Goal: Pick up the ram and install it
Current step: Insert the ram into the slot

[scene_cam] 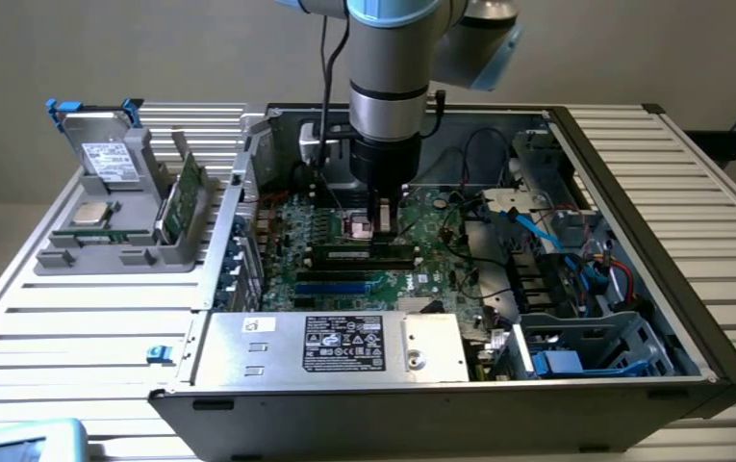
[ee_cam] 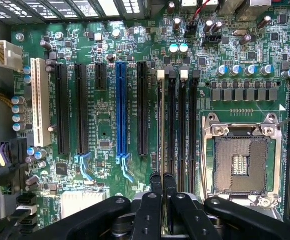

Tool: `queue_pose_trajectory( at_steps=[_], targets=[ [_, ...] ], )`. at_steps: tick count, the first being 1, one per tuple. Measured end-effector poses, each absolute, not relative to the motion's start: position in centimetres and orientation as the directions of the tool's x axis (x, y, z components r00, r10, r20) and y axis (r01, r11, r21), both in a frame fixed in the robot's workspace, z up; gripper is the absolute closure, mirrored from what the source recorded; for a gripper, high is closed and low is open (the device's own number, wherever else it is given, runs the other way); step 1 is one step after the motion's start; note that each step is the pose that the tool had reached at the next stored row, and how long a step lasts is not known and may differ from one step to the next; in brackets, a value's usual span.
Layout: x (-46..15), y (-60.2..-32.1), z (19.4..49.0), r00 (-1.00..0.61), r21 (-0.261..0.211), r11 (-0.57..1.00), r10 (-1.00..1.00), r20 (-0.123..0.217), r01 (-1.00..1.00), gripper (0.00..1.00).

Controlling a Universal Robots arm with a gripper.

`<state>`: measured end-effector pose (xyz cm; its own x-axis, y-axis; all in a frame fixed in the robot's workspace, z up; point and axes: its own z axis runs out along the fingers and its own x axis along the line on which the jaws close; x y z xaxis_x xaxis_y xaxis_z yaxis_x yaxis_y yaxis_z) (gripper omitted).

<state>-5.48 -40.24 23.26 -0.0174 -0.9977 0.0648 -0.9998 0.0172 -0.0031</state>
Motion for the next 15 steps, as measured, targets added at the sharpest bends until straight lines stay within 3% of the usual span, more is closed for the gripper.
queue_pose_trajectory(
  at_steps=[15],
  targets=[
    [-5.49, -40.15, 23.24, -0.022, -0.006, 0.021, -0.997, 0.069, -1.0, 0.87]
  ],
)
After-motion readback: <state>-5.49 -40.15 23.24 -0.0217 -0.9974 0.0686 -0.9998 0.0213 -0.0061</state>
